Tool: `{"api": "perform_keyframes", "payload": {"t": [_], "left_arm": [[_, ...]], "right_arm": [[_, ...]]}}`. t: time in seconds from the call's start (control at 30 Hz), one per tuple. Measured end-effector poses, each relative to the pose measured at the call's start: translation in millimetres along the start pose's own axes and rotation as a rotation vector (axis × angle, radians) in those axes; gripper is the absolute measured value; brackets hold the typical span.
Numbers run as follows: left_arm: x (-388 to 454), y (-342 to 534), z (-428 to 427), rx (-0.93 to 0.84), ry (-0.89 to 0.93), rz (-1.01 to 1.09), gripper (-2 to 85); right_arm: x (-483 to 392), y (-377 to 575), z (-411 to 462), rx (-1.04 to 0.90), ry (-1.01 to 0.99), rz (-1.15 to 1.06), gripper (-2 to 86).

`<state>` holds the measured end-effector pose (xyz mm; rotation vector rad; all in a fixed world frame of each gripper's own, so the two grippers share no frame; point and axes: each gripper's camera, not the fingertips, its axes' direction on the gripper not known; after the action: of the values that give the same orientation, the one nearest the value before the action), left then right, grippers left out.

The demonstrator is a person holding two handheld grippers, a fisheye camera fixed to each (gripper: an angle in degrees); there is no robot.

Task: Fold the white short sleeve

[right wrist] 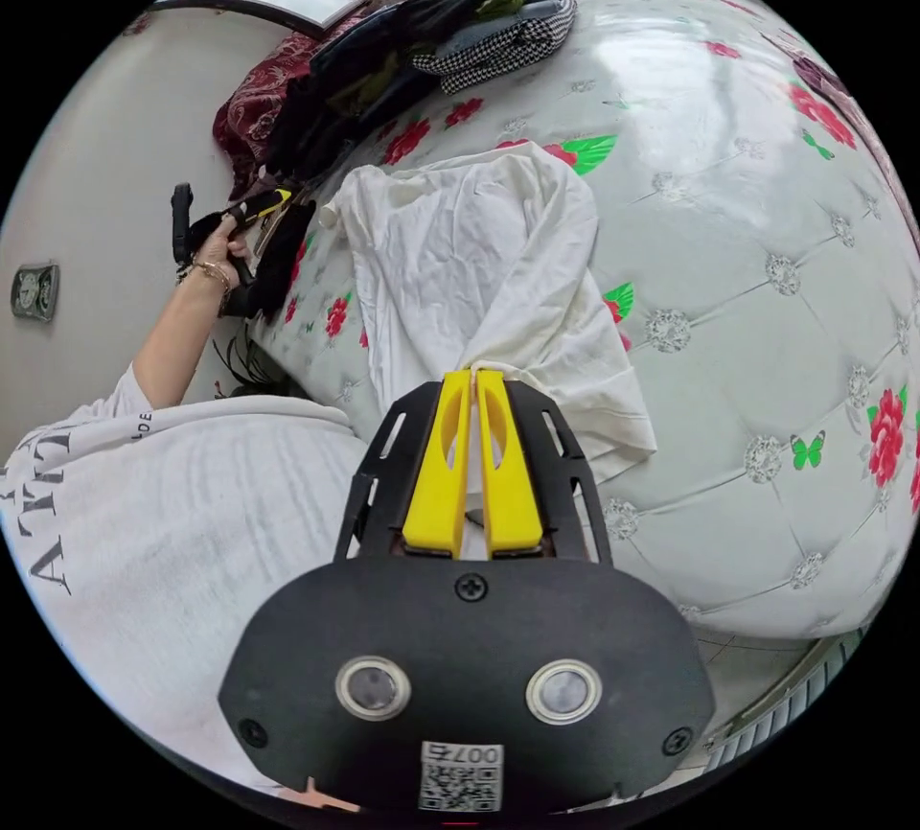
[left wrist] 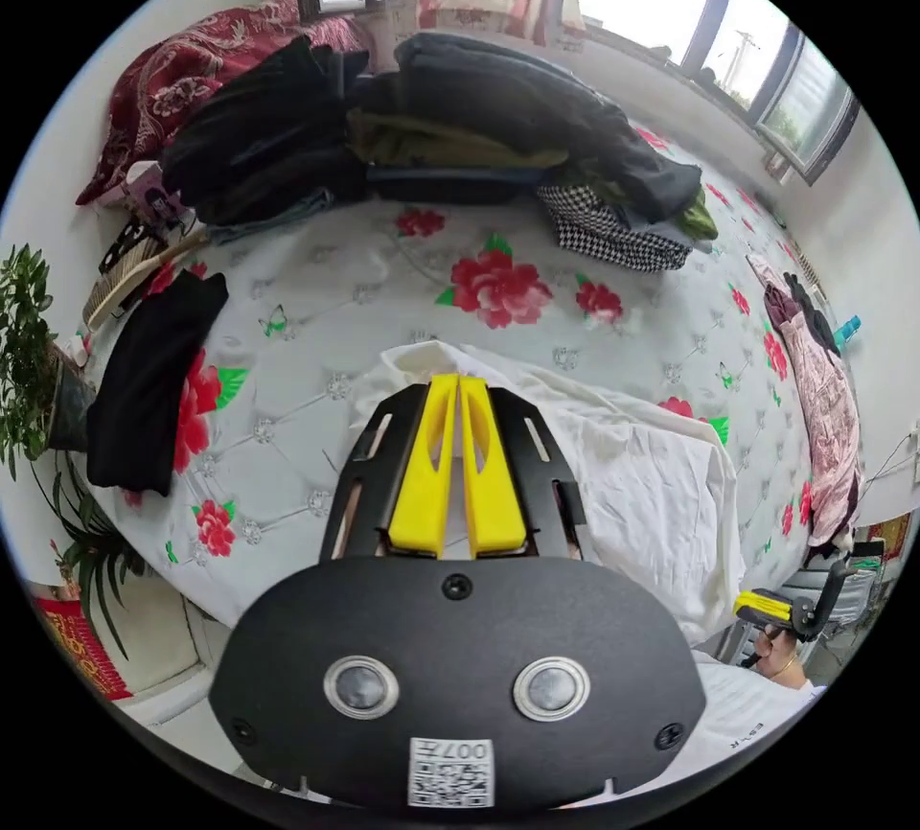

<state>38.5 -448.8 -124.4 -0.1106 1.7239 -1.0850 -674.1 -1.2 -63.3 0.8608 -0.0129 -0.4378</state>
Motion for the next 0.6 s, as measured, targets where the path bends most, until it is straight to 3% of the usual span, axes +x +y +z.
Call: {"api": "perform_keyframes", "payload": {"t": [0.17, 0.37, 0.47, 0.6], "left_arm": [[-5.4, 78.0, -7.6, -0.026, 0.057, -0.002, 5.4], [82.7, 170.0, 9.7, -0.221, 0.349, 0.229, 6.8], [130.3, 183.7, 15.2, -0.276, 0.429, 0.385, 7.6], [152.8, 192.8, 27.2, -0.376, 0.375, 0.488, 7.8]], "right_arm": [[22.5, -9.9, -13.5, 0.030, -0.068, 0.063, -0.3], [46.5, -32.8, -44.6, 0.162, -0.114, 0.147, -0.3], [48.5, -48.0, -63.4, 0.220, -0.017, 0.138, -0.2], [56.0, -61.1, -81.3, 0.217, 0.207, 0.111, 0.0]]}}
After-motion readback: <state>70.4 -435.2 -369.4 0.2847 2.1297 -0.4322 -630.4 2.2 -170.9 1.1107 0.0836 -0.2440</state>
